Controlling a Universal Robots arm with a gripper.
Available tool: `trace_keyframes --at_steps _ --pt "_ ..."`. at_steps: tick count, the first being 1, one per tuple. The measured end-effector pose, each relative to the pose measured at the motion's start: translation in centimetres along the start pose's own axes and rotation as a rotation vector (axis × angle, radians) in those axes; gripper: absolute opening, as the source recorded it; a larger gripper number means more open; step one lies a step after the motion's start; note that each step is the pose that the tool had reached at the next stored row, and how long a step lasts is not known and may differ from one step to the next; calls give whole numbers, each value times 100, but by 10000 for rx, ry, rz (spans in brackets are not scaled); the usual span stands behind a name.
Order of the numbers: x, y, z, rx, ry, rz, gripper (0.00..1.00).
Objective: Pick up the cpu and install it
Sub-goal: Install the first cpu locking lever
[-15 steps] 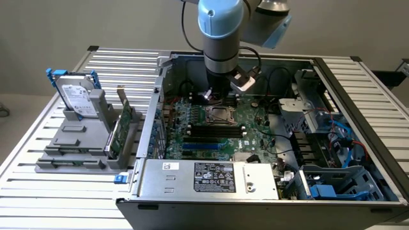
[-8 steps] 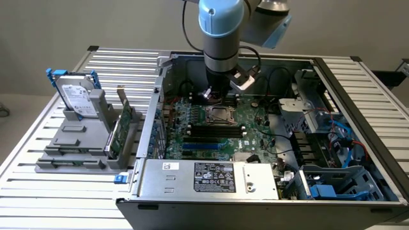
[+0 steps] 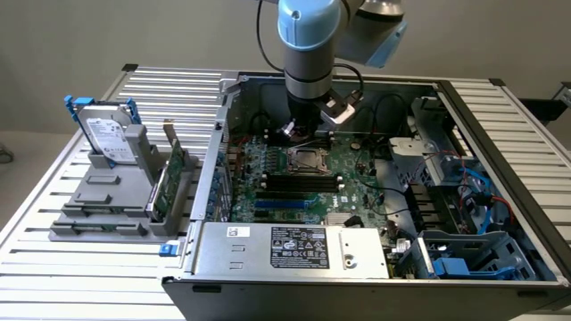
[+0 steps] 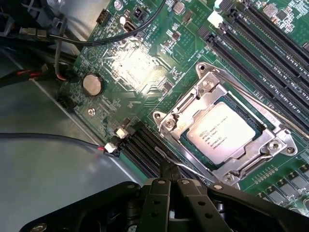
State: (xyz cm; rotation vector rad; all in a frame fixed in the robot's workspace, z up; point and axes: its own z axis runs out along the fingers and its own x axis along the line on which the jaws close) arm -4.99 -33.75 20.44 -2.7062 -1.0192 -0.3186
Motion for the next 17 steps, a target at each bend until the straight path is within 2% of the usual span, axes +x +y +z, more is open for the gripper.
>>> trace_keyframes --at_steps 2,6,8,10,17 --pt "2 -1 -4 61 -78 31 11" --pt "4 -4 -15 258 -310 123 11" --pt "5 -10 -30 332 -396 158 11" --pt "6 -23 -61 376 -445 179 11" --pt "-6 -91 -206 469 -544 220 11"
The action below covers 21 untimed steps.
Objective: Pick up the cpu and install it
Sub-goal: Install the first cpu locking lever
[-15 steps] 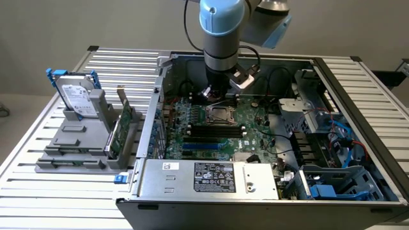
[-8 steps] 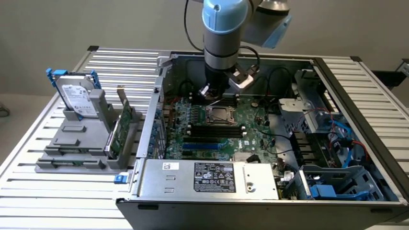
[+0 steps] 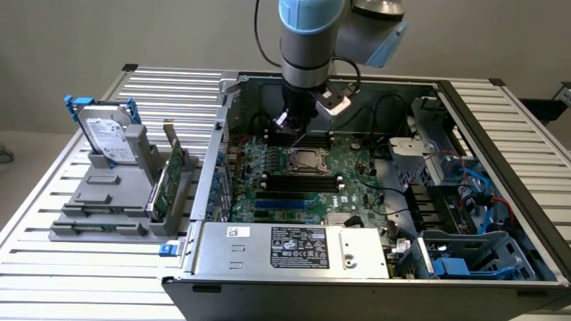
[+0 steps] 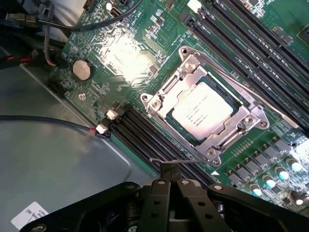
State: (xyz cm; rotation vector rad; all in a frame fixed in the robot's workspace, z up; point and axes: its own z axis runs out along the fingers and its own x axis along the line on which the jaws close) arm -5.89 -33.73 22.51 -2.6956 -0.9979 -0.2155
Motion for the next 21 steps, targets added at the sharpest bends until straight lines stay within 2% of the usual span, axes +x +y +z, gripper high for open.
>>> trace_keyframes --at_steps 3,10,13,16,21 --pt "-15 -20 -19 36 -40 16 11" --pt "-5 -3 -12 34 -43 16 11" --pt "-3 6 4 10 -62 16 11" --pt "-7 11 24 -81 -119 4 11" --pt "-14 18 54 -303 -233 -25 11"
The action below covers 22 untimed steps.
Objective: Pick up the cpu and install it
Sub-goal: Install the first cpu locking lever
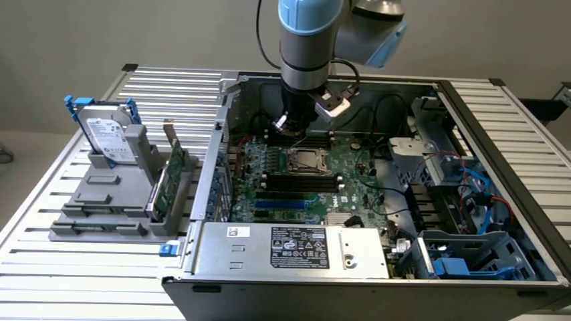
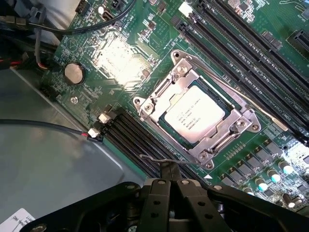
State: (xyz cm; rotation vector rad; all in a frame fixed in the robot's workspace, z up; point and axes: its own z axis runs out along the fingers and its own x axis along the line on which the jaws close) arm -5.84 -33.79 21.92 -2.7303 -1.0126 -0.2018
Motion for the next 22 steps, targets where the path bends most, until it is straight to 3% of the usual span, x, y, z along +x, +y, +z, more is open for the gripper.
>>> trace_keyframes --at_steps 3,5,22 --pt "-2 4 17 -120 -31 -23 11" --pt "0 8 23 -158 -23 -34 11" --pt "76 70 66 -165 -20 -150 11"
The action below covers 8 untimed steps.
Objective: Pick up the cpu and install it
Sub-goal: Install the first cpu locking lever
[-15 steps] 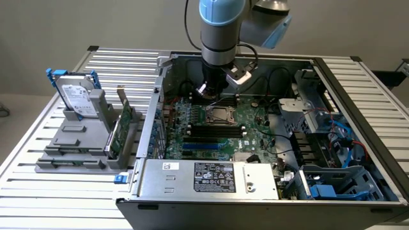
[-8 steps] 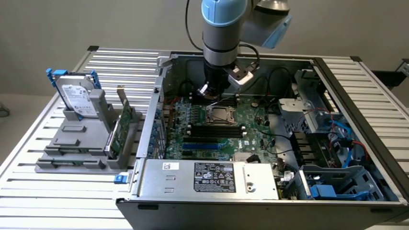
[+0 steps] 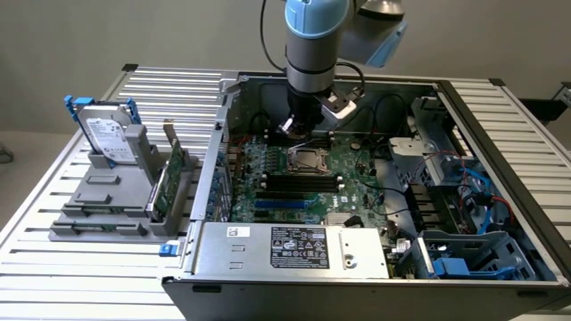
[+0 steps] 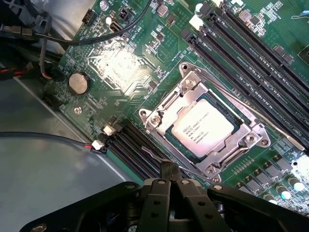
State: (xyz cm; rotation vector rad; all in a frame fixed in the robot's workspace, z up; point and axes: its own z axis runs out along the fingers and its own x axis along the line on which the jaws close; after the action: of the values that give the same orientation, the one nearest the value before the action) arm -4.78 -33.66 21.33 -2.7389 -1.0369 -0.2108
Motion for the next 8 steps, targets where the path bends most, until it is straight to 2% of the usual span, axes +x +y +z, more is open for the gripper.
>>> trace_keyframes --at_steps 8 --pt "32 30 33 4 -8 -57 11"
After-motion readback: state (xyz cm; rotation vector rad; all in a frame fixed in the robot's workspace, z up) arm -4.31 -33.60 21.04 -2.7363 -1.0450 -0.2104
